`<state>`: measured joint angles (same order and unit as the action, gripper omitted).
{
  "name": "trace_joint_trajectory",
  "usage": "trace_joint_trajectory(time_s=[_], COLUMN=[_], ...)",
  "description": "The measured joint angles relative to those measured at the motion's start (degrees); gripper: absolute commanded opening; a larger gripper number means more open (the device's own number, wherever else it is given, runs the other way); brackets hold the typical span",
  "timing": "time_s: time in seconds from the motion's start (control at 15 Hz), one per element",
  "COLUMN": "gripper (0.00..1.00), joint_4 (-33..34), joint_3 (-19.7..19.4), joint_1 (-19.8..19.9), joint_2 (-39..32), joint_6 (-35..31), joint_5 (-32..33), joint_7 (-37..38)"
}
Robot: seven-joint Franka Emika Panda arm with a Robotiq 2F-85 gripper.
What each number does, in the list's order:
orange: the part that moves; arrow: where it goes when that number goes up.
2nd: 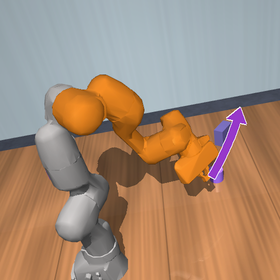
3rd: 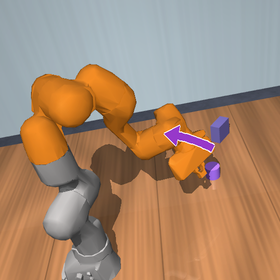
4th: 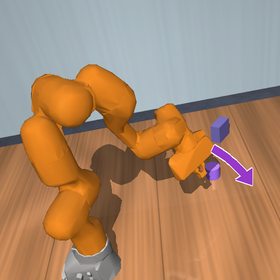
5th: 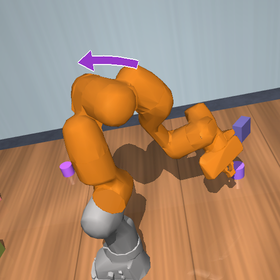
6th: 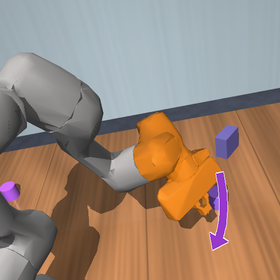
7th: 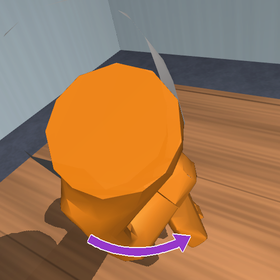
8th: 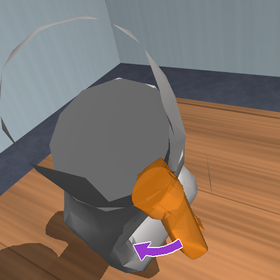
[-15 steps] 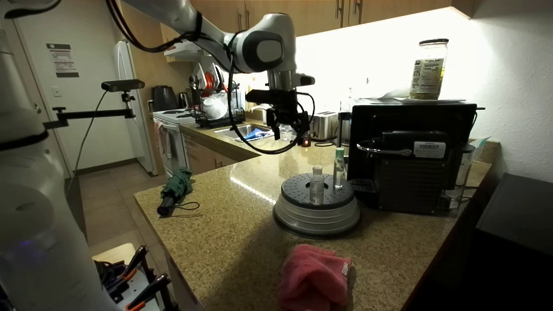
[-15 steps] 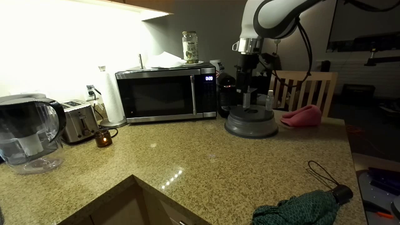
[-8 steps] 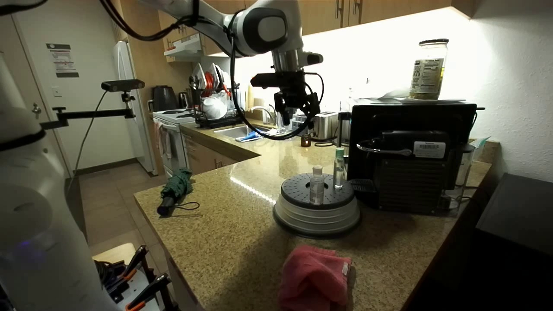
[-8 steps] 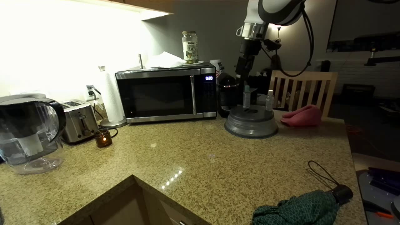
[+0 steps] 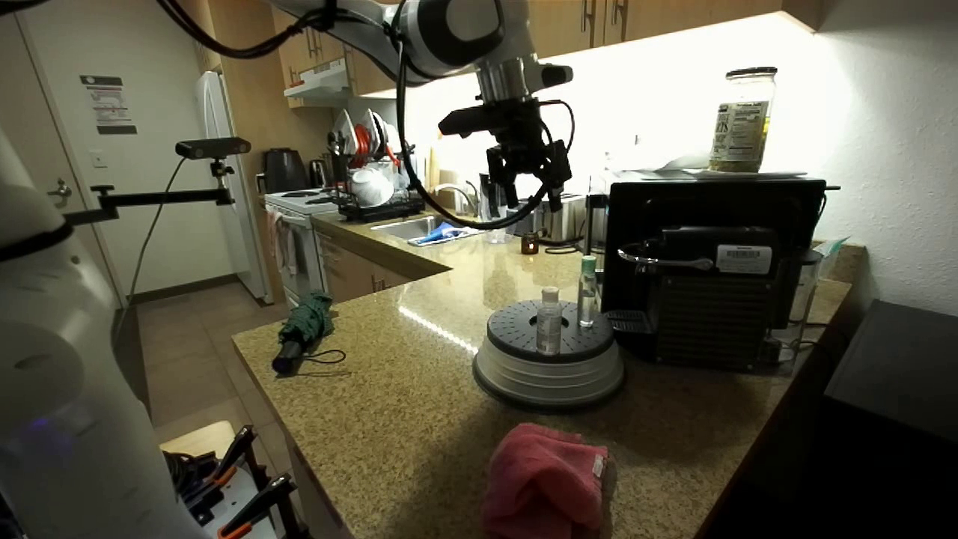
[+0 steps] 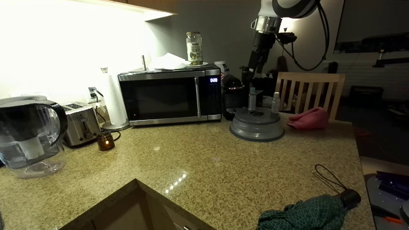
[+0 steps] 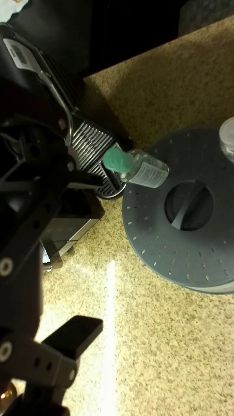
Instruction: Pick up the bottle and put it on the counter
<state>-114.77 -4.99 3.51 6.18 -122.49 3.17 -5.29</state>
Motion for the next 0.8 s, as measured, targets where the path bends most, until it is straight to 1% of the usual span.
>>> trace_joint_trajectory(time_s=[0.27, 0.53, 0.8], gripper=[1.0, 1.0, 1.0], joint_4=[-0.2, -0.8, -3.0], joint_3=[-0.7, -1.5, -2.4], joint_1=[1.0, 2.5, 3.4], joint_2=[1.1, 2.7, 5.0], joint_6=[2.5, 5.0, 5.4], joint_5=[2.1, 2.4, 2.4], joint_7=[3.8, 6.4, 8.1])
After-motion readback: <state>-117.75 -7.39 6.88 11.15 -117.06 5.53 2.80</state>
